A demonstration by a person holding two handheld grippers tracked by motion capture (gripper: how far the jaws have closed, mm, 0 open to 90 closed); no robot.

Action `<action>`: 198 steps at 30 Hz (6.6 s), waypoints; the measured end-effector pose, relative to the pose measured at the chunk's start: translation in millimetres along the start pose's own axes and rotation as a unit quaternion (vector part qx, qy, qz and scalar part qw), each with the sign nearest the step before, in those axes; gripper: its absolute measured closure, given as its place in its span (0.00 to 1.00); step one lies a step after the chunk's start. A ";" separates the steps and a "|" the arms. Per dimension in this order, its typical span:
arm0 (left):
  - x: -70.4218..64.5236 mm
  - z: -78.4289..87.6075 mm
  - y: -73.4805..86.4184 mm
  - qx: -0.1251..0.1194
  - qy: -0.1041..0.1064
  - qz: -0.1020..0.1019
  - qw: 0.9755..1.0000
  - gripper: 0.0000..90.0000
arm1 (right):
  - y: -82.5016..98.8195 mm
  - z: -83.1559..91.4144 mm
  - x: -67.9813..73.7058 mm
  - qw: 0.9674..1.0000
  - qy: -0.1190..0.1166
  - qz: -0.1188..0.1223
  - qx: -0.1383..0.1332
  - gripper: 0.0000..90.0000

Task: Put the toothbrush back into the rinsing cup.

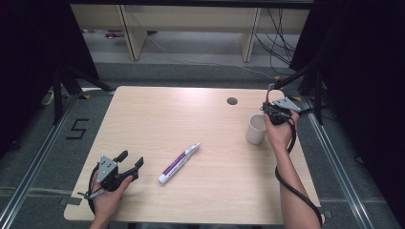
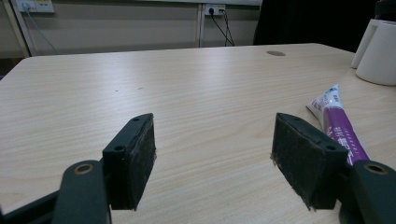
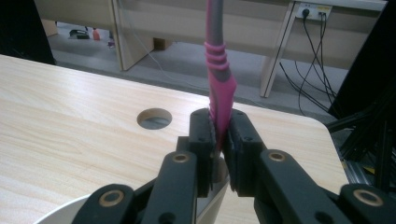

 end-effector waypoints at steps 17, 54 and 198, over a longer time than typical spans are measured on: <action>-0.8 0.2 0.0 0.006 0.000 0.000 1.000 0.33 | 3.3 -0.3 -0.6 1.000 0.000 -0.003 0.013 0.87; -27.0 -5.9 -22.1 0.027 0.064 -0.018 0.997 0.36 | 1.2 40.8 6.0 0.999 -0.015 -0.023 0.026 0.54; -107.0 -78.4 -95.8 0.169 0.202 -0.121 0.957 0.82 | 25.0 104.8 106.0 0.989 -0.140 -0.011 0.057 0.53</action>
Point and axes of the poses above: each handheld gripper's, and its own axes: z roughly backward along the jaws, y roughly out of its underside, x roughly to its left, the point moved 4 cm from there along -z, roughly forward along the jaws, and after that the axes turned 5 degrees about -y, right-handed, at the moved point
